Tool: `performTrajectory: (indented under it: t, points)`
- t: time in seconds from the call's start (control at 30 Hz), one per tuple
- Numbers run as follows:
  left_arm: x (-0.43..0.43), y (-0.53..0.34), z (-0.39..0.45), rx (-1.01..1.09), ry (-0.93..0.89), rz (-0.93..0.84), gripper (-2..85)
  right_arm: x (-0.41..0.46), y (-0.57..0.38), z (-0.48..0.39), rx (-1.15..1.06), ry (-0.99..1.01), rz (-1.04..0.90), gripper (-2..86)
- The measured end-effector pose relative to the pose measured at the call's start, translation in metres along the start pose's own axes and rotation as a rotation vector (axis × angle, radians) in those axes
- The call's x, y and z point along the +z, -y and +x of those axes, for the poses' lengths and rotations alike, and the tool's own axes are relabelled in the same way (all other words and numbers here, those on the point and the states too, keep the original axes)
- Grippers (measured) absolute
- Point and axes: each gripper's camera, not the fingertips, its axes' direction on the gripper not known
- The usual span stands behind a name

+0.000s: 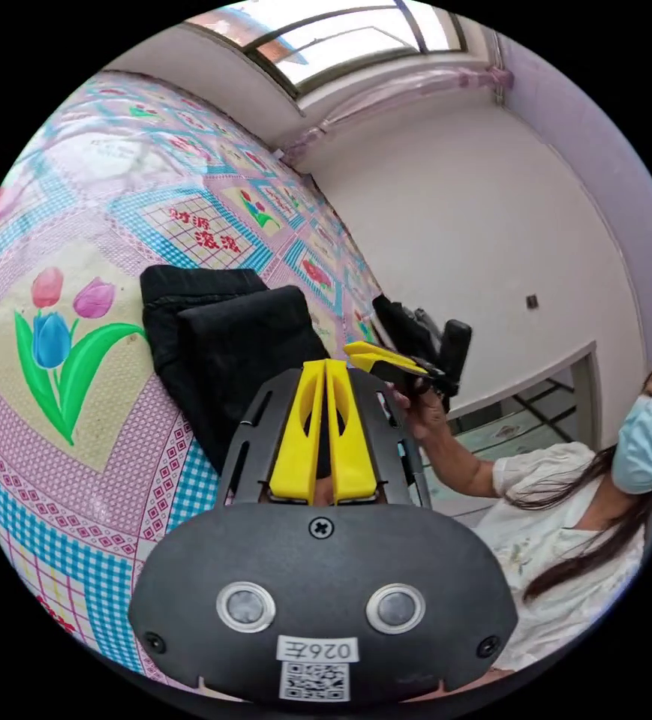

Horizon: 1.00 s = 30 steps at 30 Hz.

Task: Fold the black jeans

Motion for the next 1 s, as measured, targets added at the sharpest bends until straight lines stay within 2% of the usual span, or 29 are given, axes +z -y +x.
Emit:
performTrajectory:
  t: [0.1,0.13,0.23,0.37,0.5,0.57,0.67,0.77,0.87,0.93,1.0]
  points:
    - [0.061,-0.012,-0.004,0.013,0.241,-0.167,-0.9,0.036,-0.027,-0.032,-0.026,-0.254,-0.04,-0.3]
    - [0.071,-0.02,-0.005,0.033,0.263,-0.152,-0.9,0.061,-0.034,-0.04,-0.072,-0.357,-0.115,-1.0]
    - [0.077,-0.042,-0.015,-0.008,0.182,-0.107,-1.0,0.079,-0.052,-0.068,-0.184,-0.497,-0.064,-1.4]
    - [0.089,-0.068,-0.02,-0.036,0.137,-0.071,-1.0,0.089,-0.07,-0.088,-0.196,-0.549,-0.02,-1.4]
    - [0.1,-0.105,-0.001,-0.029,0.176,-0.027,-1.0,0.085,-0.077,-0.09,-0.168,-0.488,-0.016,-1.1]
    - [0.096,-0.128,0.019,-0.004,0.177,0.02,-1.0,0.066,-0.08,-0.089,-0.093,-0.39,-0.036,-1.0]
    - [0.074,-0.177,0.064,0.014,0.225,0.161,-1.0,0.025,-0.105,-0.11,-0.087,-0.389,0.052,-0.9]
    - [0.041,-0.24,0.115,-0.022,0.337,0.315,-1.0,-0.024,-0.154,-0.139,-0.118,-0.334,0.141,-0.9]
    - [0.011,-0.31,0.19,0.029,0.55,0.479,-1.0,-0.069,-0.218,-0.165,-0.123,-0.271,0.198,-0.9]
    - [0.0,-0.369,0.267,0.167,0.74,0.621,-1.0,-0.096,-0.258,-0.179,-0.145,-0.248,0.212,-0.9]
    - [0.003,-0.411,0.322,0.314,0.842,0.736,-1.0,-0.123,-0.295,-0.191,-0.162,-0.242,0.222,-0.9]
